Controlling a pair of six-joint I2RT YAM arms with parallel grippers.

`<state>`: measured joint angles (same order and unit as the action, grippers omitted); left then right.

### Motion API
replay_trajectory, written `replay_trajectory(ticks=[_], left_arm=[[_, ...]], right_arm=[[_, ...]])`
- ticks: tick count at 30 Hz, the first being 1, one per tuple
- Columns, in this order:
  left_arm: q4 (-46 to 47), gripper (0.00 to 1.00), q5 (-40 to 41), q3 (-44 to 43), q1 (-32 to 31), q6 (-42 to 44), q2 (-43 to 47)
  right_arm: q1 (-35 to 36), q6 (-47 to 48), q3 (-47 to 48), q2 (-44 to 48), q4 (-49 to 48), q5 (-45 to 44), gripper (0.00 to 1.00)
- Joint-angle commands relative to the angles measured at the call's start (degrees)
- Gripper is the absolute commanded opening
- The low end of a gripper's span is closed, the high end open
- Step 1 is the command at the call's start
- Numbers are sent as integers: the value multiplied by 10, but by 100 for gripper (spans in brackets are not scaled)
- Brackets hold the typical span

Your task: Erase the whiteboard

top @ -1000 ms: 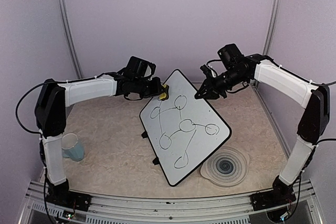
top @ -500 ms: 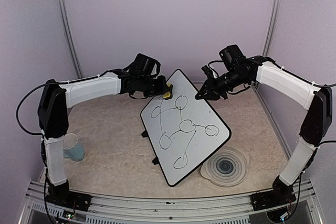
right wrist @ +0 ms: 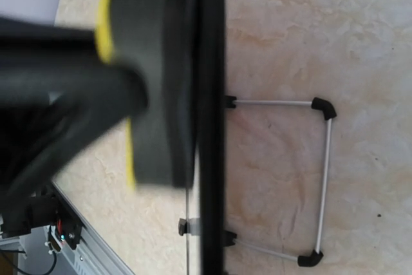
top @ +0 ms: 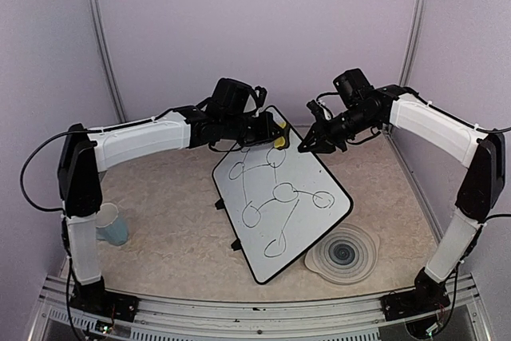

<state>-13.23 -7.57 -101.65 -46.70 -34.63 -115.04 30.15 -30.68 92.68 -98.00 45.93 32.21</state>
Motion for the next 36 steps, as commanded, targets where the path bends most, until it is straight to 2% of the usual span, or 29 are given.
replay_trajectory(ticks=[1,7,17,21,26,30,36], left_arm=[[-43,0,11,56,57,-44,-31],[-61,0,19,73,85,-32,-55],[-45,0,40,176,108,-50,-59],[-56,0,43,169,98,-56,-57],[-9,0,-17,134,55,-34,-36],[-11,0,-28,94,25,-25,-31],[33,0,-32,168,49,-67,-15]], right_arm=[[17,44,5,18,-53,46,0],[11,56,-8,21,-56,50,0],[2,75,5,15,-49,54,0],[2,78,3,16,-50,56,0],[2,80,0,15,-54,60,0],[2,82,-1,15,-54,61,0],[2,82,-6,19,-54,62,0]])
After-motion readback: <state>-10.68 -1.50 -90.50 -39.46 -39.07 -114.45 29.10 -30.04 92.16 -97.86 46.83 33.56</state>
